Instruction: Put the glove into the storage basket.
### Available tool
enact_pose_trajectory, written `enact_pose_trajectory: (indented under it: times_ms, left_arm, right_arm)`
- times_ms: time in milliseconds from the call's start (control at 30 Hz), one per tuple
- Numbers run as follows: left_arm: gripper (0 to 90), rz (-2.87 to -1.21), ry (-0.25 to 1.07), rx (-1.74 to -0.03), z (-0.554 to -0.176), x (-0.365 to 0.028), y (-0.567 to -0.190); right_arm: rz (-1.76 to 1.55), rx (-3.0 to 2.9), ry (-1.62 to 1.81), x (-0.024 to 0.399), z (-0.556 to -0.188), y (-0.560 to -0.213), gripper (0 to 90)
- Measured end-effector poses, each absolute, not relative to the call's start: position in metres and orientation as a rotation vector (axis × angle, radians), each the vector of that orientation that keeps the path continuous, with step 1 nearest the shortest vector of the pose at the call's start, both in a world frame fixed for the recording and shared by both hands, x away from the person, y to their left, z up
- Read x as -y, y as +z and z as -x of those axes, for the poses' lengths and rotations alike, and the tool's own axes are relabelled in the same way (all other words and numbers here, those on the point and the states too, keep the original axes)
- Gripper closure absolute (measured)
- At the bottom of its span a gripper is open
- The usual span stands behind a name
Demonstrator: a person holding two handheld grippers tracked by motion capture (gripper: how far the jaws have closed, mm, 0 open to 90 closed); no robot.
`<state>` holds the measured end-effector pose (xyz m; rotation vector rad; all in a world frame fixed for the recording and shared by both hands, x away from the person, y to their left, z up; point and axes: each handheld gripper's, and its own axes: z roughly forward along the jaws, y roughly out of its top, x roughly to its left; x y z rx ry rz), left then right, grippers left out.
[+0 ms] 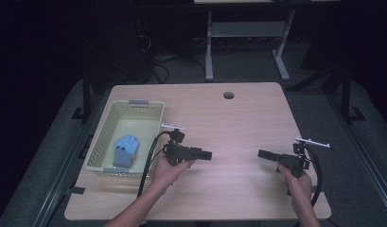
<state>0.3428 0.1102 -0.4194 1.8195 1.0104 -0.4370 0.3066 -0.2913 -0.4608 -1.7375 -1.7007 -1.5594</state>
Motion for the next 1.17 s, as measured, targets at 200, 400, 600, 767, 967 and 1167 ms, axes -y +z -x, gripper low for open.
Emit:
enact_pose_trajectory:
  times_ms: [200,400,600,767,967,1167]
  left_arm:
    - [25.0,-1.833,-0.437,-0.983,-0.336,-0.109,-0.424]
    - [25.1,-1.834,-0.417,-0.98,-0.328,-0.11,-0.431]
    - [25.1,-1.842,-0.42,-0.969,-0.319,-0.11,-0.439]
    - [25.1,-1.835,-0.422,-0.955,-0.31,-0.114,-0.444]
    - [25.1,-1.849,-0.425,-0.918,-0.294,-0.116,-0.456]
    - [25.0,-1.903,-0.445,-0.86,-0.281,-0.109,-0.457]
  right_arm:
    - [1.744,1.689,-1.562,0.3,-0.297,-0.468,27.8]
    - [1.727,1.669,-1.574,0.301,-0.289,-0.471,27.2]
    - [1.707,1.693,-1.571,0.295,-0.283,-0.47,27.0]
    - [1.691,1.698,-1.563,0.293,-0.276,-0.474,26.6]
    - [1.669,1.696,-1.591,0.291,-0.27,-0.474,26.4]
    - [1.639,1.704,-1.597,0.285,-0.266,-0.473,25.9]
